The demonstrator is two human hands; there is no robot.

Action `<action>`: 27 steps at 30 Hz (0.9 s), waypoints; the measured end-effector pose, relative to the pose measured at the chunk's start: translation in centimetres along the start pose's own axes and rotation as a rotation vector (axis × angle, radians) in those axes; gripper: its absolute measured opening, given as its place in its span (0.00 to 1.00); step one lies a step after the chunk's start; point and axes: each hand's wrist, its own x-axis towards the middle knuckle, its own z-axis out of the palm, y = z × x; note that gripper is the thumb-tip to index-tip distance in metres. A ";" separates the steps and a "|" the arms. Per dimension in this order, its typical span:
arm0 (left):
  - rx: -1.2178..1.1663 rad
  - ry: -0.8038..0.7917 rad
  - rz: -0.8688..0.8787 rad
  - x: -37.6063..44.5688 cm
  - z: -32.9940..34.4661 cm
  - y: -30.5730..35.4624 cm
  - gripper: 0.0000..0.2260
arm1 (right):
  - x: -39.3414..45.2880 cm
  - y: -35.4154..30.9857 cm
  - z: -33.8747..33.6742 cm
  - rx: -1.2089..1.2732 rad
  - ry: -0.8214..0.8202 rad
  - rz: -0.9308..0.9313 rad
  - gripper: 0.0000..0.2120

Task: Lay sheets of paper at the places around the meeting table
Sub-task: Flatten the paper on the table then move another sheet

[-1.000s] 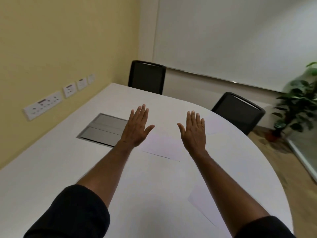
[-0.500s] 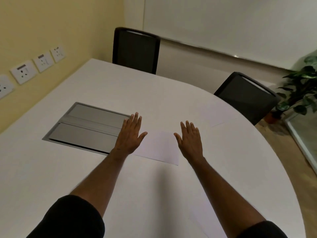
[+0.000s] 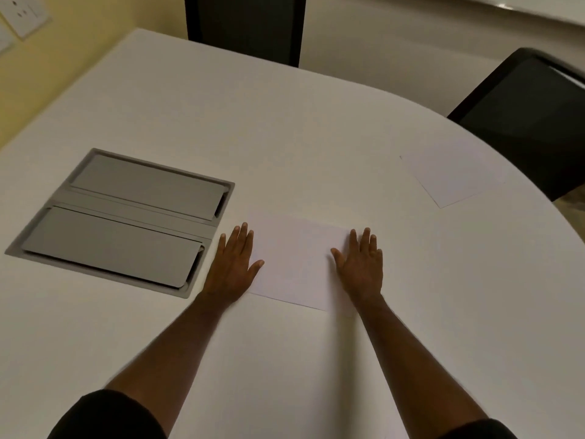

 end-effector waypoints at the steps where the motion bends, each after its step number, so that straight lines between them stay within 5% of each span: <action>1: 0.018 -0.003 0.013 -0.1 0.5 -0.1 0.39 | 0.2 0.2 0.5 -0.007 -0.011 0.003 0.36; 11: 0.040 0.004 0.015 -0.3 0.8 0.3 0.39 | 0.0 -0.4 0.1 0.055 0.017 -0.134 0.29; 16: 0.107 -0.053 -0.034 0.2 1.4 0.1 0.33 | -2.8 -1.9 -2.5 0.664 -0.056 0.035 0.38; 21: 0.149 -0.117 -0.045 0.6 1.1 0.1 0.34 | -4.7 -1.0 -3.8 1.439 -0.115 0.540 0.52; 24: 0.150 -0.156 -0.053 0.8 0.4 0.4 0.34 | -6.2 -1.3 -3.9 1.574 -0.106 0.679 0.46; 27: 0.162 -0.176 -0.060 0.6 -0.5 0.7 0.34 | -8.1 -2.8 -3.9 1.491 -0.077 0.634 0.27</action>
